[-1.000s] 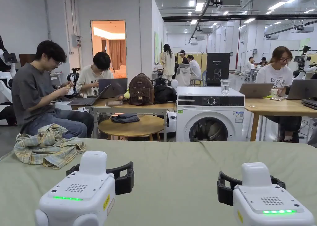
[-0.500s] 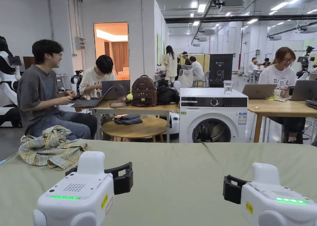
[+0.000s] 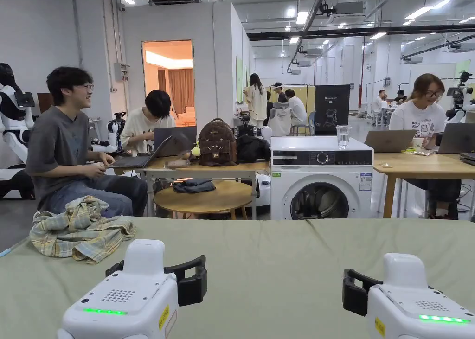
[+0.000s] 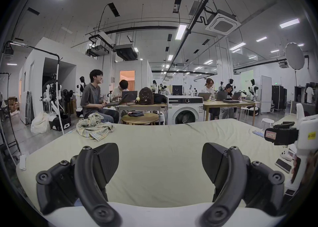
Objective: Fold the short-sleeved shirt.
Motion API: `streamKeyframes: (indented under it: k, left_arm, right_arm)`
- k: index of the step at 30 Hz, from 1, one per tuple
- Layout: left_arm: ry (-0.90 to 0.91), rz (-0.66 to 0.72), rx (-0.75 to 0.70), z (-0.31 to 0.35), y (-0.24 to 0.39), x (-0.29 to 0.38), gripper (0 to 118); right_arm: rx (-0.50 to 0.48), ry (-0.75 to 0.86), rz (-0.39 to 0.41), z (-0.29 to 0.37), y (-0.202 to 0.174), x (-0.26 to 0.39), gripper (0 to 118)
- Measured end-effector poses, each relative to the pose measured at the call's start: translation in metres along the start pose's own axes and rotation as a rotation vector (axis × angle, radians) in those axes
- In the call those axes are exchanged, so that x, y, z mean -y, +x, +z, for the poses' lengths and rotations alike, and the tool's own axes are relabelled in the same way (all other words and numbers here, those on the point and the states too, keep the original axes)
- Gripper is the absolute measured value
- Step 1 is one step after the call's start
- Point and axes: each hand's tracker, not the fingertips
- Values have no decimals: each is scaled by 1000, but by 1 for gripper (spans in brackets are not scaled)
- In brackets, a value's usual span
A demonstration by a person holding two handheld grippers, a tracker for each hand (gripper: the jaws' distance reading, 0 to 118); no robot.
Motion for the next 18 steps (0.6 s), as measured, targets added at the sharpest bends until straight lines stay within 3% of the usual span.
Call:
streamKeyframes:
  k: [4,7,10,12,14,18]
  left_arm:
    - [5,-9,6,2,3,3,99]
    - [7,-23,7,3,5,4,99]
    - [11,-24,6,4,7,4,99]
    - [16,-24,-1,5,6,6,99]
    - [24,-31,3,8,6,7,99]
    - [38,-56,5,14,6,6,99]
  right_arm:
    - [118,77,152,7,-12,8,80]
    - [47,152,215,16,-16,15,80]
    - [-83,145,198,22,-16,15,84]
    - [-148,134,169,25,-15,13,96]
    - [-136,143,173,27,-17,14,106]
    - [-156,161,172,28,-18,16,108]
